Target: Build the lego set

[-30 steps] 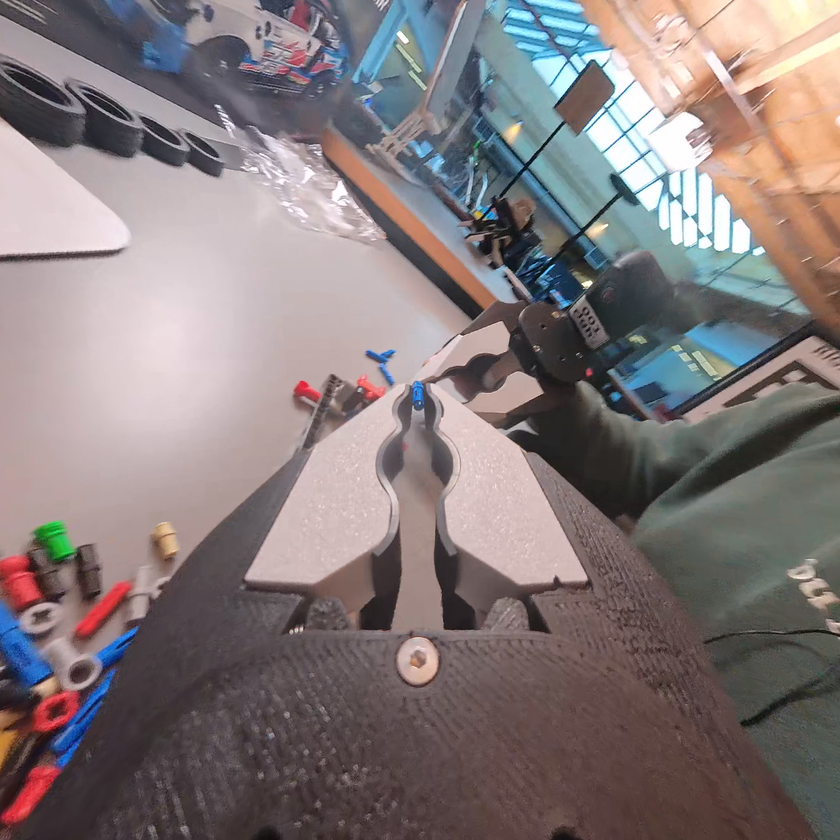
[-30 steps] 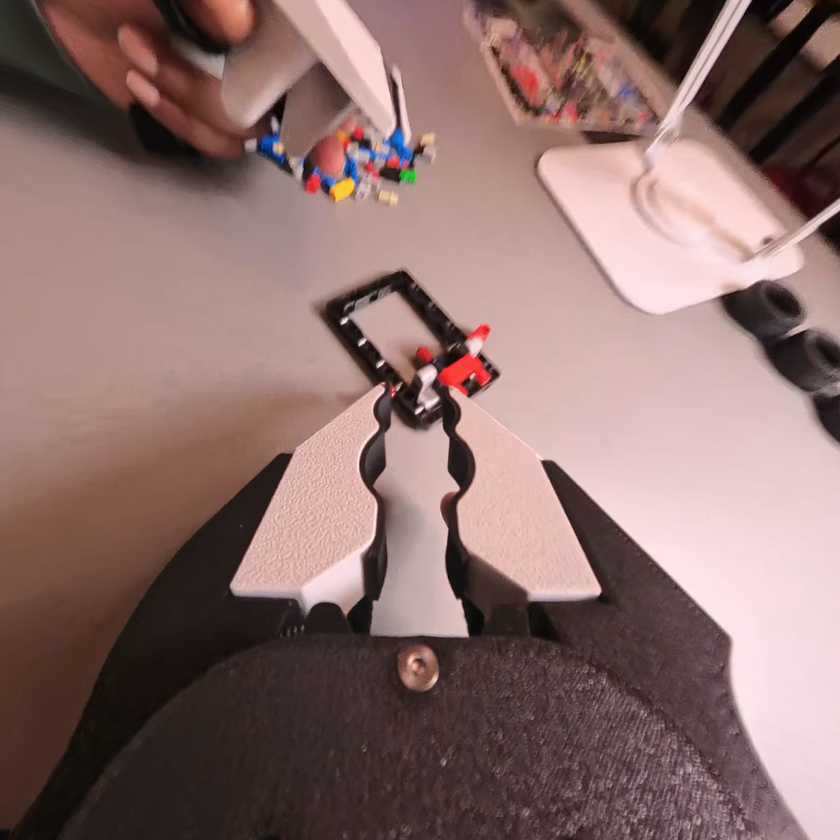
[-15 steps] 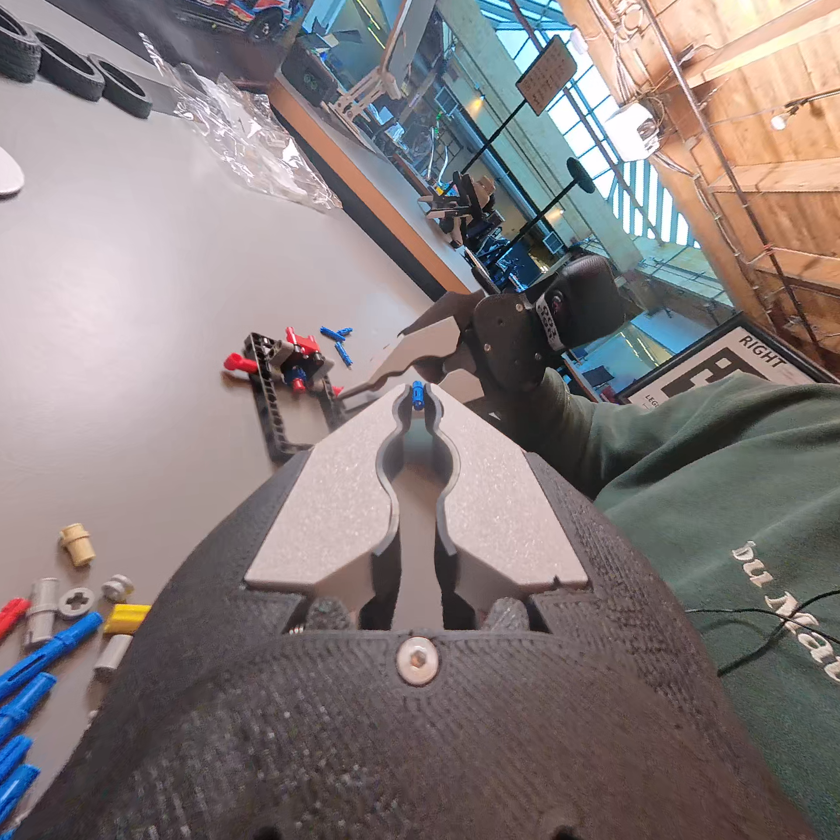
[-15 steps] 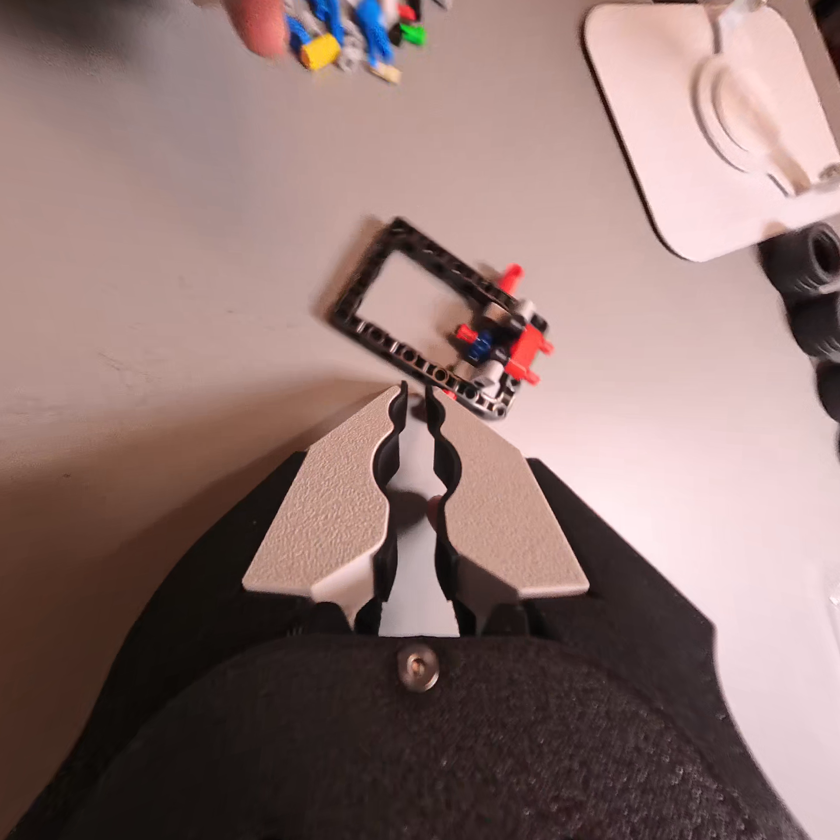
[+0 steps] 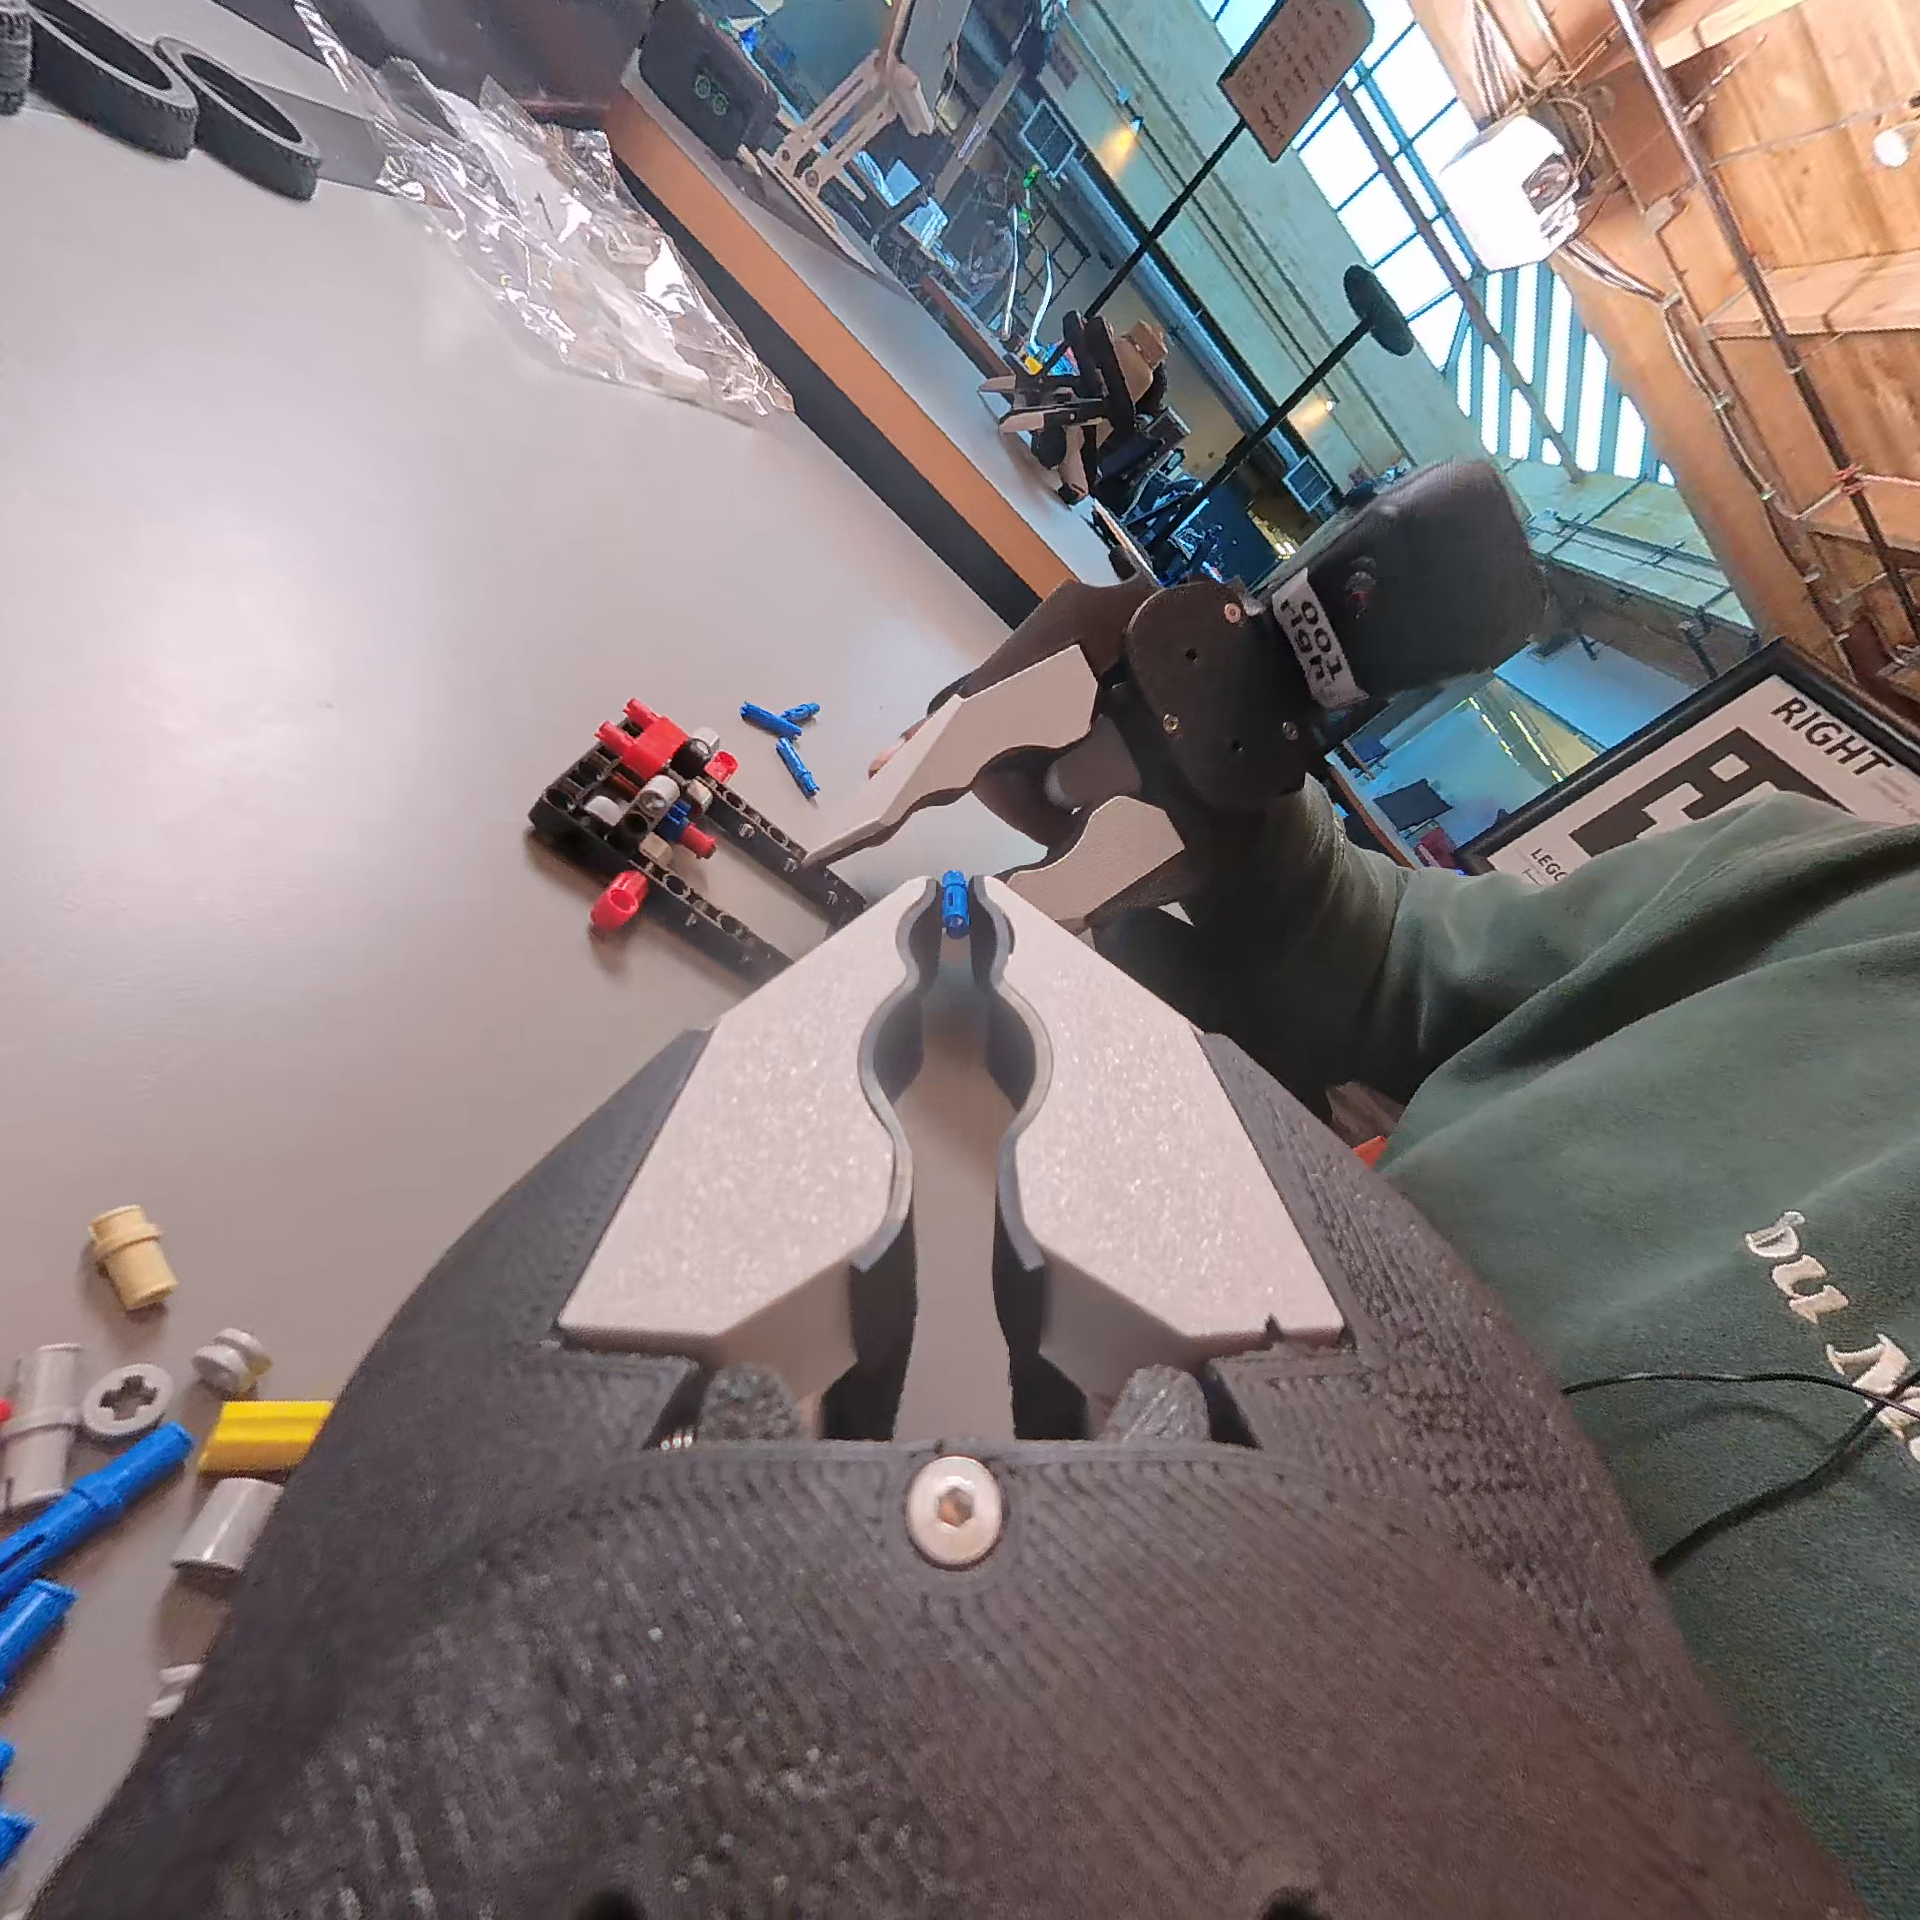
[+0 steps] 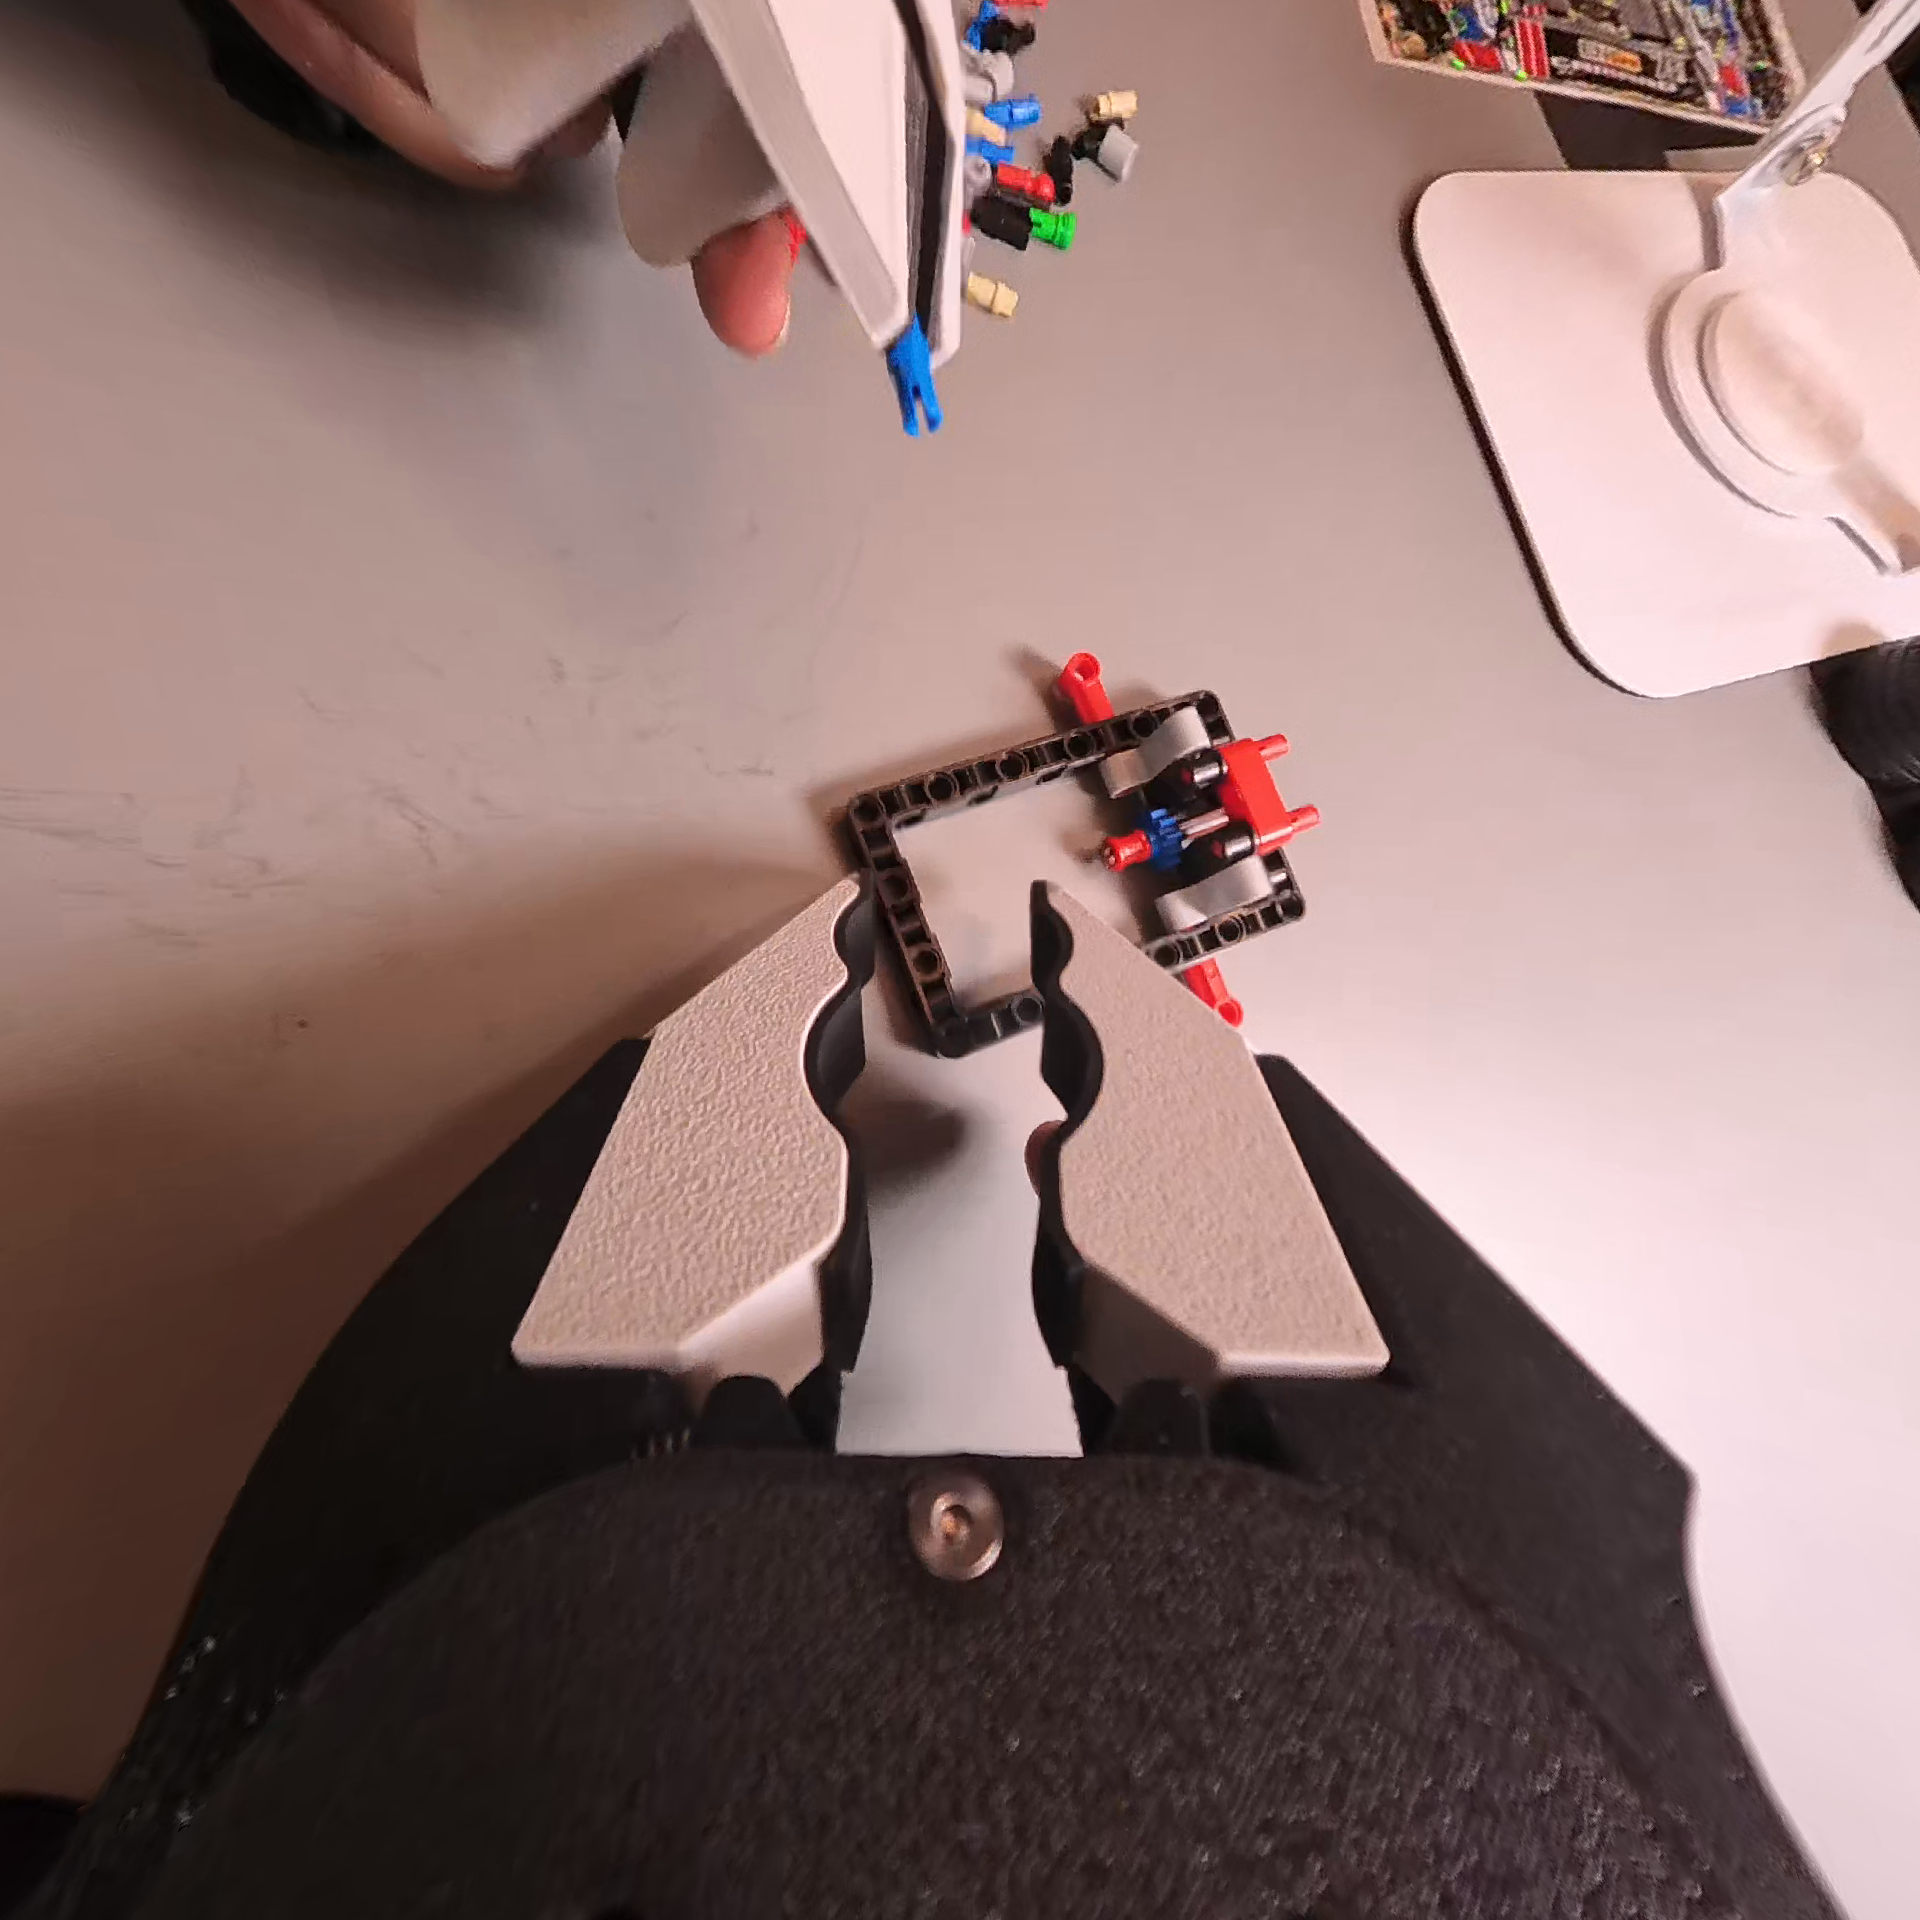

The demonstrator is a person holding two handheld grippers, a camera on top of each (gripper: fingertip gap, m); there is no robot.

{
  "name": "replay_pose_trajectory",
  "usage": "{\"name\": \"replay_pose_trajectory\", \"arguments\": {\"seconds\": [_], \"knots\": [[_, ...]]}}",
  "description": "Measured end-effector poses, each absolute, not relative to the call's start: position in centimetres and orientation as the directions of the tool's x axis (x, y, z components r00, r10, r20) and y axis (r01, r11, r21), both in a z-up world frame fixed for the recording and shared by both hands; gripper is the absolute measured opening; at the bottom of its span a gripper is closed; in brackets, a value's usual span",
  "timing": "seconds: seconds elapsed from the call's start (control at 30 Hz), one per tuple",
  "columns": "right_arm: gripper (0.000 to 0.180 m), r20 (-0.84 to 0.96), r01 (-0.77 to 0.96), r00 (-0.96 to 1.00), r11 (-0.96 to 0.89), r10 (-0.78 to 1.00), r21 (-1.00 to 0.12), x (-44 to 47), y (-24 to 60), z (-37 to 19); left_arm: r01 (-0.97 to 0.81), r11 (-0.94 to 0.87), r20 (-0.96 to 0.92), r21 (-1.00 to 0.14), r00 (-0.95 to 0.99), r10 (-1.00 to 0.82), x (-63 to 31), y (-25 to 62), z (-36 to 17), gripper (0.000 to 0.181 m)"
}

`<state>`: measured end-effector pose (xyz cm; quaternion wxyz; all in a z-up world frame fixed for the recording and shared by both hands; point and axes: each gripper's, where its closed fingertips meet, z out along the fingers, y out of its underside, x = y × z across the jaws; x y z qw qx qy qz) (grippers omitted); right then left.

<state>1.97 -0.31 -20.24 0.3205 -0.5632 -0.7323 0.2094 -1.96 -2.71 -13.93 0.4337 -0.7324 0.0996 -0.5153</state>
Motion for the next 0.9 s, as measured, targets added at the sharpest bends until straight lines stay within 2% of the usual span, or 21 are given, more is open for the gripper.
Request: {"name": "replay_pose_trajectory", "arguments": {"seconds": [0.17, 0.43, 0.57, 0.77, 0.9], "knots": [[0.025, 0.142, 0.731, -0.181, 0.229, 0.973, -0.643, 0.9, -0.9, -20.3, 0.299, -0.605, 0.668, -0.738, 0.452, -0.592, -1.9, -2.6, -14.0, 0.003], [0.025, -0.035, 0.840, -0.073, 0.042, 0.997, -0.541, -0.6, -1.0, -21.6, 0.305, -0.593, 0.660, -0.746, 0.457, -0.596, -2.3, -2.8, -13.7, 0.003], [0.007, -0.010, 0.846, -0.142, 0.116, 0.990, -0.521, -0.5, -1.4, -21.7, 0.298, -0.587, 0.652, -0.753, 0.457, -0.605, -2.3, -3.0, -13.5, 0.003], [0.006, 0.053, 0.806, -0.397, 0.375, 0.916, -0.459, 2.1, -2.8, -21.8, 0.295, -0.586, 0.649, -0.755, 0.459, -0.606, -2.5, -3.0, -13.5, 0.003], [0.018, 0.056, 0.809, -0.391, 0.372, 0.919, -0.456, 3.9, -2.1, -21.0, 0.292, -0.590, 0.651, -0.753, 0.459, -0.604, -2.4, -3.0, -13.7, 0.003]]}}
